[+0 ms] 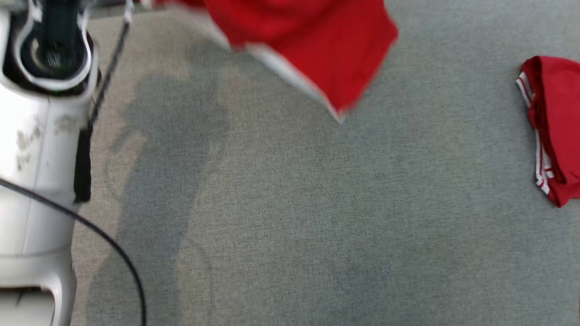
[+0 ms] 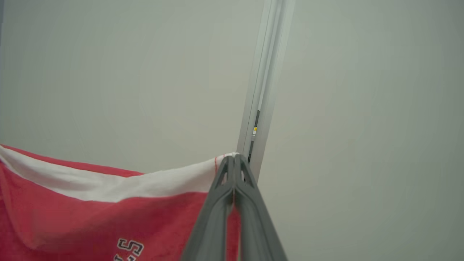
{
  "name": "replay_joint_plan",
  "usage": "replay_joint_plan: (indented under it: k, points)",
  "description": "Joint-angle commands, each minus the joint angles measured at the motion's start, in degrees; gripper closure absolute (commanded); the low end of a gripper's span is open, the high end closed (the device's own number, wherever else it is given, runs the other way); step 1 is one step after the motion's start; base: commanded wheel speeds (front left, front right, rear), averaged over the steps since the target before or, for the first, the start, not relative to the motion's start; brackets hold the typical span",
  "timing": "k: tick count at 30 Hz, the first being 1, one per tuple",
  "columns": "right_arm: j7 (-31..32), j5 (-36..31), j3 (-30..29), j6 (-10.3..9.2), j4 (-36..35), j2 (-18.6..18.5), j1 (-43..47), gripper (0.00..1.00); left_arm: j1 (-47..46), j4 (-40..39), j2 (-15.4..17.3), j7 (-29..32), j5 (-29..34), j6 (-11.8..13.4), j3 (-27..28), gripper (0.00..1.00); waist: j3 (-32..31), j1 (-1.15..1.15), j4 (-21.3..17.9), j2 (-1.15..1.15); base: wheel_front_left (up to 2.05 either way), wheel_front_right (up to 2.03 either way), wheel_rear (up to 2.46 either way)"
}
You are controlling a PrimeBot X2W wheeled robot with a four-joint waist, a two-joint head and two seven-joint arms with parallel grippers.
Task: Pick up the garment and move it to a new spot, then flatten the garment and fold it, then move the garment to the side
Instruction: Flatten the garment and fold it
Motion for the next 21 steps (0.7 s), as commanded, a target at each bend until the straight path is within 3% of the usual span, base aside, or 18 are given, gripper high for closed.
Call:
replay_joint_plan:
  k: [1, 5, 10, 15, 21]
  points:
    - [-2.87, -2.12, -1.82, 0.01, 2.21, 0.24, -2.77, 1.0, -3.09, 1.21, -0.65, -3.38, 1.25, -1.55, 1.21, 1.0, 1.58, 0.0, 0.32, 0.0, 0.0, 0.0, 0.0]
    - [-6.19, -5.94, -4.49, 0.01, 7.56, 2.2, -6.85, 1.0, -6.58, 4.68, -2.08, -8.96, 2.09, -4.1, 2.08, 1.0, 1.91, 0.0, 0.1, 0.0, 0.0, 0.0, 0.0]
    - [-5.75, -4.91, -3.89, 0.01, 12.31, 3.71, -4.9, 1.0, -4.52, 7.83, -1.34, -9.77, 3.25, -4.94, -0.26, 1.0, 1.69, 0.0, -0.61, 0.0, 0.0, 0.0, 0.0]
    - [0.67, 2.93, 3.17, 0.01, 16.16, 5.22, 1.51, 1.0, 1.38, 12.45, 0.5, -10.62, 6.77, -5.12, -6.16, 1.0, 1.89, 0.0, -2.84, 0.0, 0.0, 0.0, 0.0]
    - [4.13, 14.33, 10.1, 0.01, 13.65, 2.08, 11.09, 1.0, 10.97, 16.25, 1.56, -12.2, 8.6, -5.14, -12.53, 1.0, 0.9, 0.0, -4.27, 0.0, 0.0, 0.0, 0.0]
